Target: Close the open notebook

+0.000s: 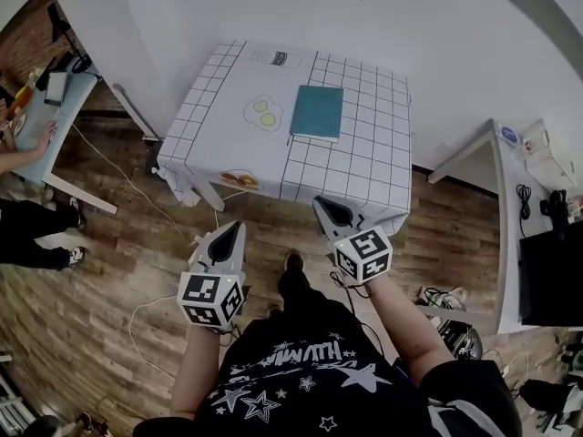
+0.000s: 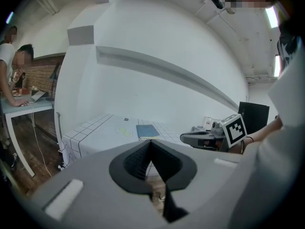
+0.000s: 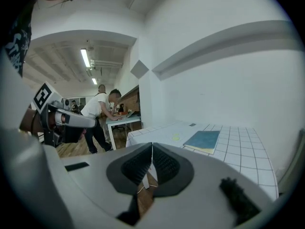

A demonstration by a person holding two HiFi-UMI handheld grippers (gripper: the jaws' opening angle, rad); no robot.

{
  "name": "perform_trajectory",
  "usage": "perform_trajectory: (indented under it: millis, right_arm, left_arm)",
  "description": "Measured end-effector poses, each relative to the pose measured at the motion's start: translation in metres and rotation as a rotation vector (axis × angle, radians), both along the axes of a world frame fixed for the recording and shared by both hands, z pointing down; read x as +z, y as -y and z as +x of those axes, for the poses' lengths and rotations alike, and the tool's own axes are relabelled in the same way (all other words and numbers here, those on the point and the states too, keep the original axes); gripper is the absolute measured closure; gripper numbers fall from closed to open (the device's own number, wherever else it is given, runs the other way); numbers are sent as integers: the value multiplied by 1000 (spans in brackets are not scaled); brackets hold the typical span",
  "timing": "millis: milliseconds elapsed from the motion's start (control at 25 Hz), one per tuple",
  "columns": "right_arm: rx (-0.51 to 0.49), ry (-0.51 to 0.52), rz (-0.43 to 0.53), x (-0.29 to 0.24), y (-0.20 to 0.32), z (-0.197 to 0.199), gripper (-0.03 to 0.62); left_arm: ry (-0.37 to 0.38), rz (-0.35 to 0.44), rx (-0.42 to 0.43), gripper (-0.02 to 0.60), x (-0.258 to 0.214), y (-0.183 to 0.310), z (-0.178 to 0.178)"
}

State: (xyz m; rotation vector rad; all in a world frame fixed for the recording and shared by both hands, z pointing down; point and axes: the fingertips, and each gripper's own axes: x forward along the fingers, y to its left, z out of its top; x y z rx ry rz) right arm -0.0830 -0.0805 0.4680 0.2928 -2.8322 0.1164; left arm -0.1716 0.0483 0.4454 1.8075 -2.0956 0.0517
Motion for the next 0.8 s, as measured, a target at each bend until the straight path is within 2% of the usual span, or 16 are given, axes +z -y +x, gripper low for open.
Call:
perform_trajectory:
  millis: [120, 360, 600, 800]
  right_arm:
    - [20, -4, -23, 2, -22, 23, 577]
    - [46, -73, -32, 13, -55, 73, 577]
    - [79, -66, -13, 2, -54, 105, 577]
    - [45, -47, 7, -6, -47, 119, 577]
  left_arm:
    - [-7, 7, 1, 572, 0, -20, 11]
    - [-47, 14, 6, 572, 8, -45, 32]
    - [-45, 34, 36, 572, 1, -44, 65]
    - [-28, 37, 39, 572, -7, -34, 96]
